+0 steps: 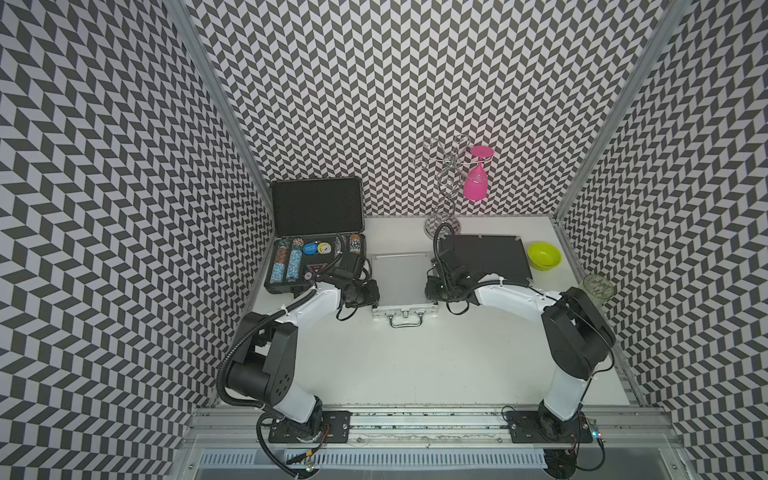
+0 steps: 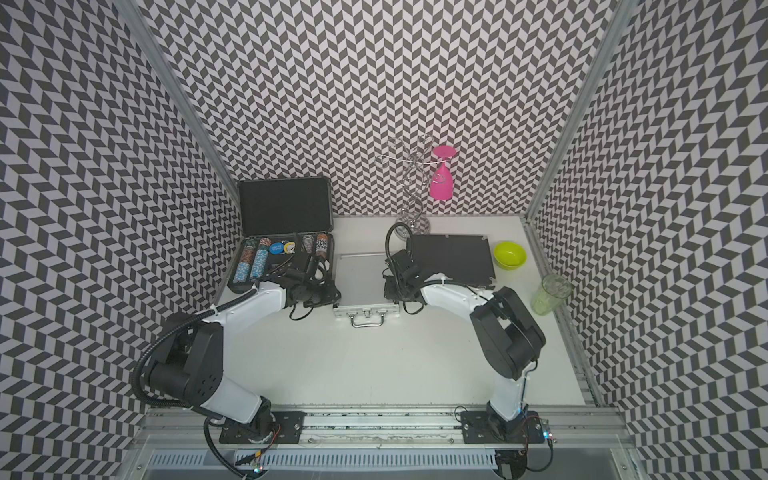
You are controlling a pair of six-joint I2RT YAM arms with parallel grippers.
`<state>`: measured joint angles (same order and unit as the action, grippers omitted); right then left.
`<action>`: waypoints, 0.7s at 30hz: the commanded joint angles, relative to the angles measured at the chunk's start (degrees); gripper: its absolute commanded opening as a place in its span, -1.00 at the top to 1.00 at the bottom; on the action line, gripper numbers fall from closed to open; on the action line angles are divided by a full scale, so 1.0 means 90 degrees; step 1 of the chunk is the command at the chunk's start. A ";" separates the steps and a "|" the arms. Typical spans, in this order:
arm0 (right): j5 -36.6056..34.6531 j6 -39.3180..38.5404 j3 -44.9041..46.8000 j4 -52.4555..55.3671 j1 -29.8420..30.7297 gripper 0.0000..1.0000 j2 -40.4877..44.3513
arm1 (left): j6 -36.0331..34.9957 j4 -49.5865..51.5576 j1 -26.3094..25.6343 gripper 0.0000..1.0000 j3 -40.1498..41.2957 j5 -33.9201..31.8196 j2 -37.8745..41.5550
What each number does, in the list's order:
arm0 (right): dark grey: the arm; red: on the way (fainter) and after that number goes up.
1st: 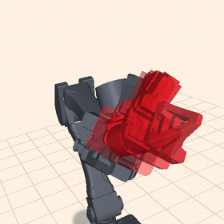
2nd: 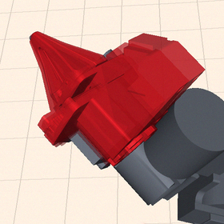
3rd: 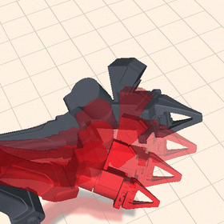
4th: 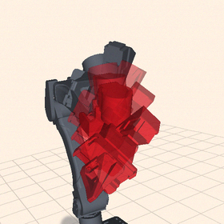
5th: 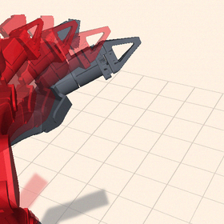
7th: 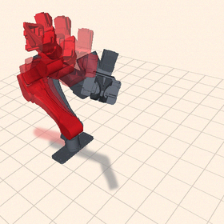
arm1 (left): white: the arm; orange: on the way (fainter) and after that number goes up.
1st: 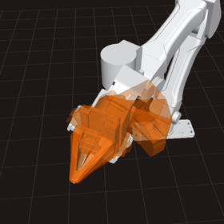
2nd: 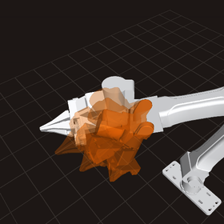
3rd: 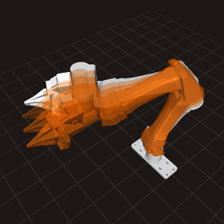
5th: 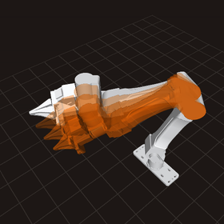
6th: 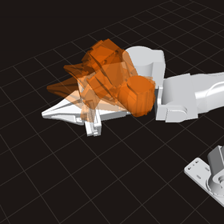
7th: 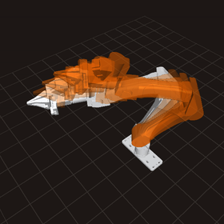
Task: Close the poker set cases
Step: Move the poker set case to the center of the board.
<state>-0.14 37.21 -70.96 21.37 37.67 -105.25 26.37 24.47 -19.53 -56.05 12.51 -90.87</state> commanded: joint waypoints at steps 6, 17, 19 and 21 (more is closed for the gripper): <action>0.0389 -0.0293 -0.0538 -0.0272 -0.0034 0.26 -0.0905 | 0.0185 -0.0409 -0.0351 0.46 -0.0710 0.0302 -0.1124; 0.0343 -0.0446 -0.1345 -0.0172 -0.0285 0.25 -0.1585 | 0.0098 -0.0259 -0.0331 0.46 -0.1789 0.0075 -0.2220; 0.0363 -0.0444 -0.1492 -0.0148 -0.0336 0.25 -0.1723 | 0.0088 -0.0241 -0.0321 0.46 -0.1941 0.0074 -0.2375; 0.0372 -0.0440 -0.1617 -0.0145 -0.0379 0.24 -0.1831 | 0.0061 -0.0197 -0.0320 0.46 -0.2104 0.0052 -0.2528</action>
<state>-4.03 34.44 -85.17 20.75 32.05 -116.53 27.51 23.53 -19.44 -75.13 7.79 -107.59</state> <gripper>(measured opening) 0.382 0.271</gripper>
